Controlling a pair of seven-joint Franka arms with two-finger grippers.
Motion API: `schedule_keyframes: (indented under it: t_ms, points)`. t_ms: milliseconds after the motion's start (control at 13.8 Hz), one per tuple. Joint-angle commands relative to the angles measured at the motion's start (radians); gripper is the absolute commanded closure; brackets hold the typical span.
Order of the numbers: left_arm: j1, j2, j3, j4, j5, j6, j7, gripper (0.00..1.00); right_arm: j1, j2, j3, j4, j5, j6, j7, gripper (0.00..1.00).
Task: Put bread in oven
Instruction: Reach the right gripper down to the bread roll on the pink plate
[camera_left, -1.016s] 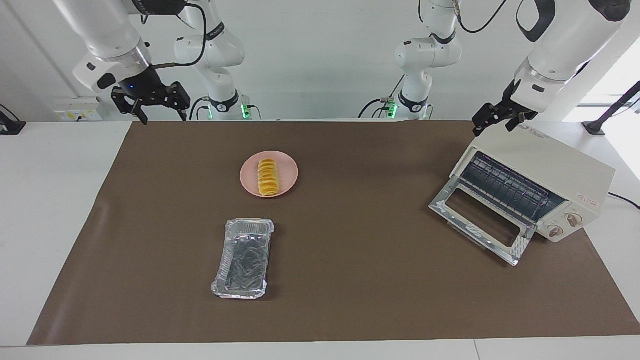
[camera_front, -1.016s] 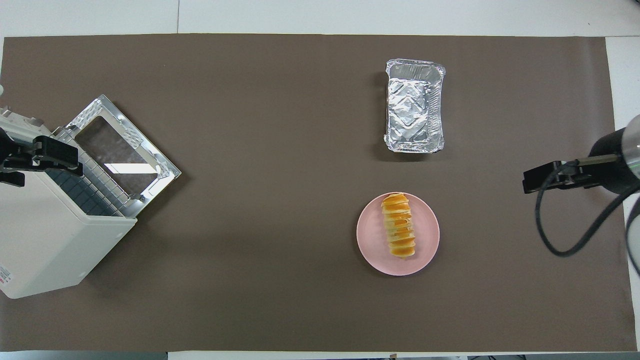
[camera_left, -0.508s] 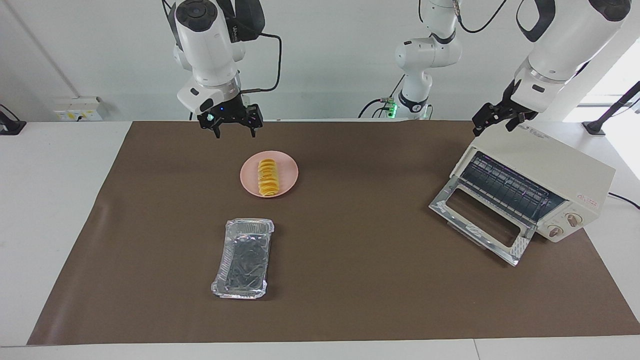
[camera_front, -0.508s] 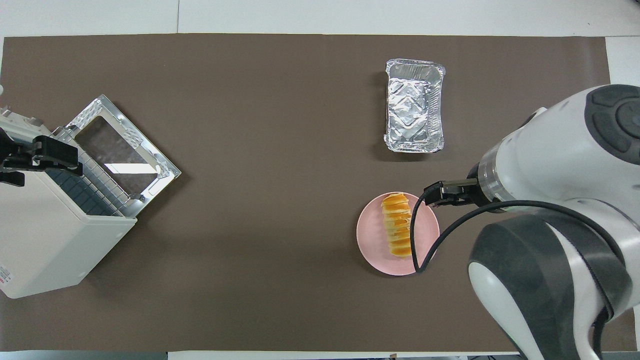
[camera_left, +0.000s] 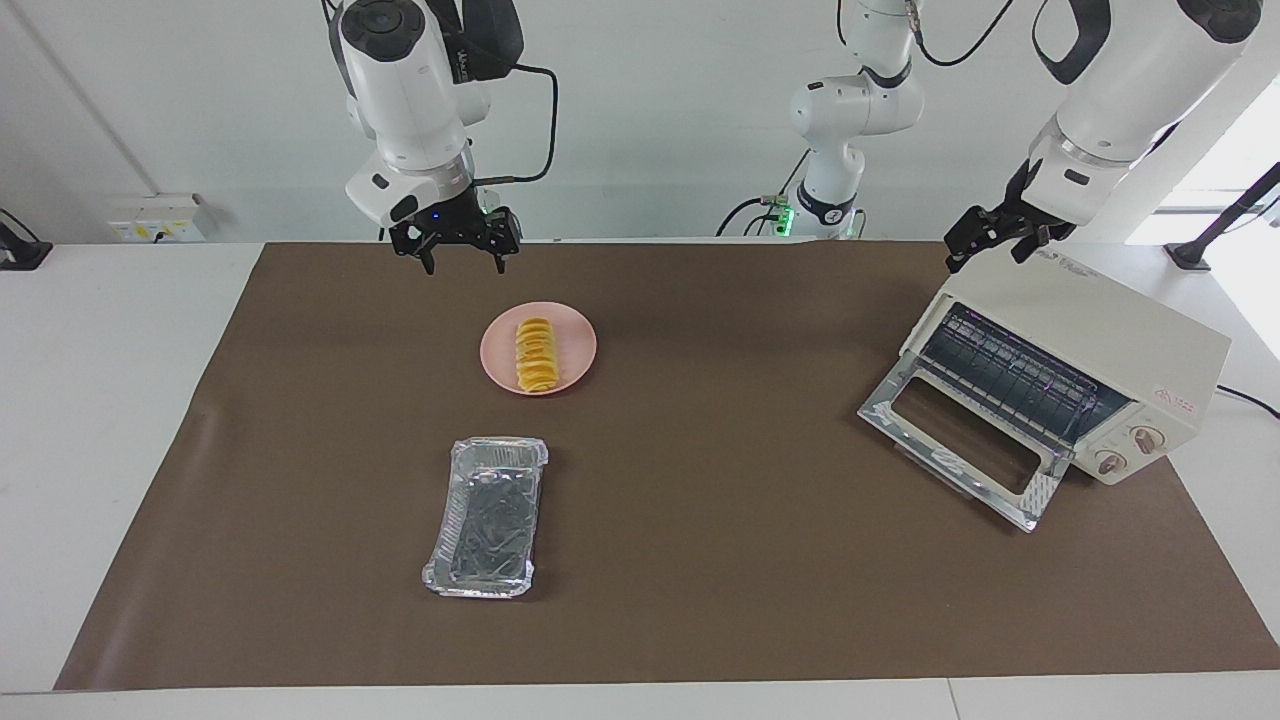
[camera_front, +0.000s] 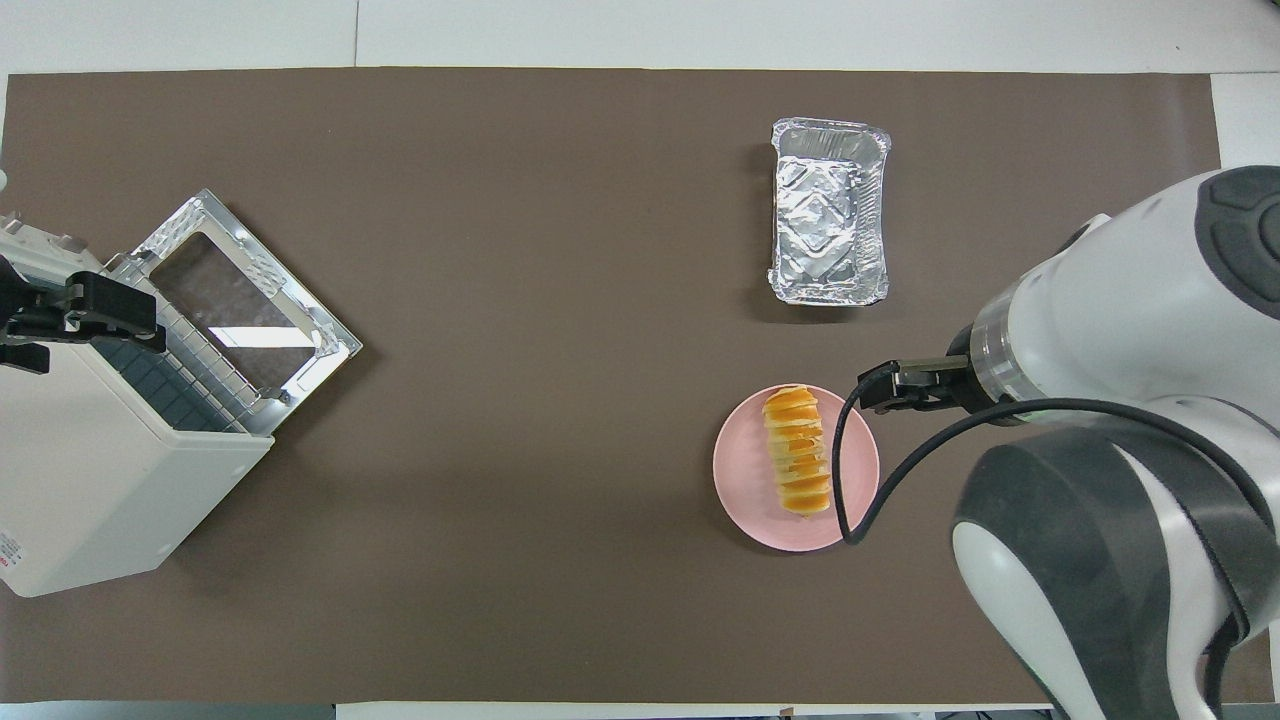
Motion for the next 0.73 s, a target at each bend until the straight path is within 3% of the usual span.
schedule_keyframes:
  t_ms: [0, 290, 653]
  points:
    - [0.007, -0.015, 0.0, -0.009, -0.008, -0.008, 0.008, 0.0, 0.003, 0.018, 0.002, -0.016, 0.009, 0.05, 0.052, 0.0]
    - [0.007, -0.015, 0.0, -0.009, -0.008, -0.008, 0.008, 0.0, 0.101, 0.089, 0.002, -0.036, 0.009, 0.13, 0.203, 0.0]
    - [0.007, -0.015, 0.0, -0.009, -0.008, -0.008, 0.008, 0.0, 0.112, 0.083, 0.002, -0.145, 0.009, 0.197, 0.221, 0.0]
